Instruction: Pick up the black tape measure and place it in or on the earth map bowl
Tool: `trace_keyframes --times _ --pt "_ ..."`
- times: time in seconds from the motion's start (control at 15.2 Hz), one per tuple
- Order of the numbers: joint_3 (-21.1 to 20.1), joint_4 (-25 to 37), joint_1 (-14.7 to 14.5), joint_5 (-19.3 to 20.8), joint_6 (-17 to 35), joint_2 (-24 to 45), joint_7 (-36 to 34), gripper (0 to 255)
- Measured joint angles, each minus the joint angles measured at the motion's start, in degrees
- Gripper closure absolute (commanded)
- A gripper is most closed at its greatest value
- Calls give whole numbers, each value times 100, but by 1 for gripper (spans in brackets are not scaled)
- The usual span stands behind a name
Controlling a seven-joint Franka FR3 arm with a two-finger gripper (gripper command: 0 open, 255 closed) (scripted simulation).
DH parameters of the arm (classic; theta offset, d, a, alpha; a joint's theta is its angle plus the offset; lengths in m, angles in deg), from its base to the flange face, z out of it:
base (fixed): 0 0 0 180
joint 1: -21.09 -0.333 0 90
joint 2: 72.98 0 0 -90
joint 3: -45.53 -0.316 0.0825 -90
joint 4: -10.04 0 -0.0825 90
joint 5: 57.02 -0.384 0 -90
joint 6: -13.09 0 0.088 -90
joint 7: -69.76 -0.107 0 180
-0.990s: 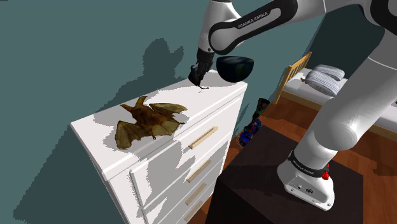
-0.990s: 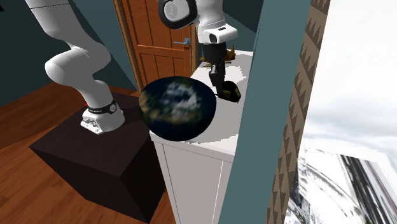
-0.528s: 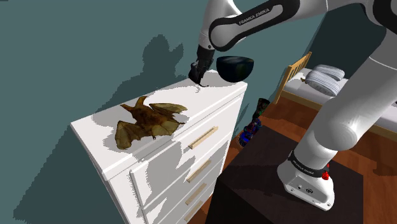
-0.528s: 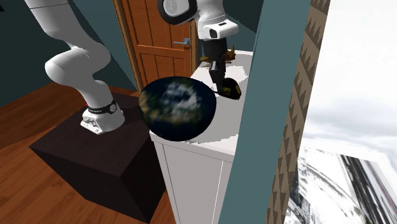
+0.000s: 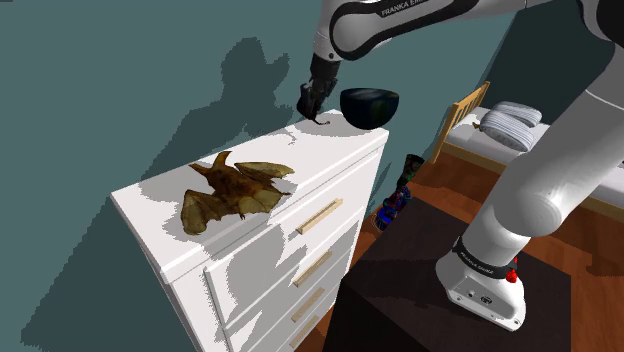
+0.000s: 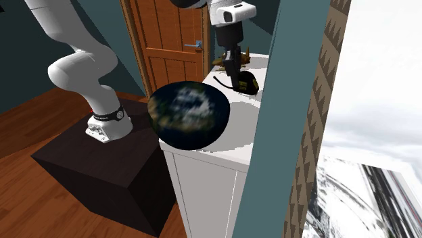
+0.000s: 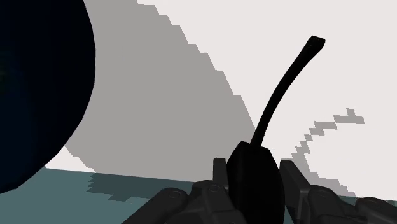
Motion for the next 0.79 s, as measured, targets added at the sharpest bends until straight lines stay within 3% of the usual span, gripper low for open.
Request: trace_keyframes --times 0.79 --pt "10 767 -6 -57 -912 -148 84 255"
